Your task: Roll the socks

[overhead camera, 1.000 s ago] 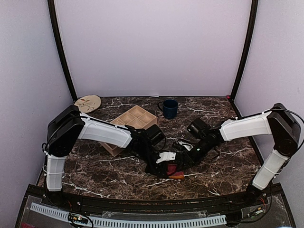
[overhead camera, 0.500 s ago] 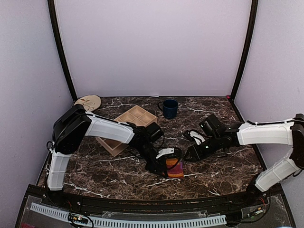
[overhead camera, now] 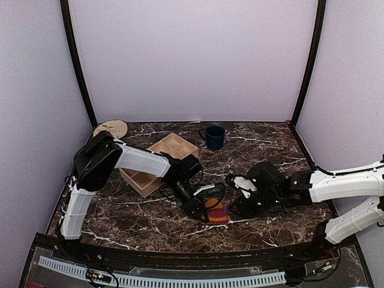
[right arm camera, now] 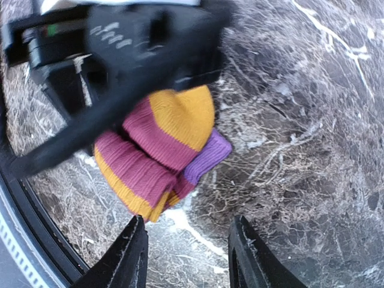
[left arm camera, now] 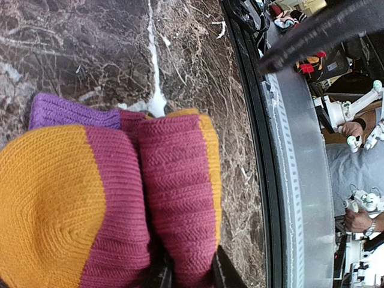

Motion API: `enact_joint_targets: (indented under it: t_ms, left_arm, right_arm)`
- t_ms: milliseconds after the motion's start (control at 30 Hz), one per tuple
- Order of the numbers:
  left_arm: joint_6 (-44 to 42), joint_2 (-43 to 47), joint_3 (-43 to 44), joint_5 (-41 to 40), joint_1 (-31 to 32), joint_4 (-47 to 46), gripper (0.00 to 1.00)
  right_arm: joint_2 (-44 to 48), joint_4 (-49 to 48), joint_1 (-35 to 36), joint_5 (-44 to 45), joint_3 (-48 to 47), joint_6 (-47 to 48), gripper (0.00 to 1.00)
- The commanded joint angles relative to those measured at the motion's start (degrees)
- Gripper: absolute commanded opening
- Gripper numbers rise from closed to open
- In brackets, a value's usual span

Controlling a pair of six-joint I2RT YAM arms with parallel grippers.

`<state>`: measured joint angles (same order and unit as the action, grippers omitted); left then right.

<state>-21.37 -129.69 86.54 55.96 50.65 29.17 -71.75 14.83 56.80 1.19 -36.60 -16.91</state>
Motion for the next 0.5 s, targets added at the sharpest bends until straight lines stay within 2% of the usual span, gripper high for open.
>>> enact_joint_targets:
  t_ms: [0, 467]
  left_arm:
    - [1.1, -3.5, -0.8, -3.1, -0.7, 6.1, 0.22]
    - [0.7, -6.0, 1.0, -1.3, -1.5, 8.1, 0.22]
  right_arm:
    - [0.8, -3.1, 3.8, 5.8, 0.6, 3.4, 0.43]
    - [-8.0, -3.1, 11.3, 8.5, -4.1, 13.1, 0.43]
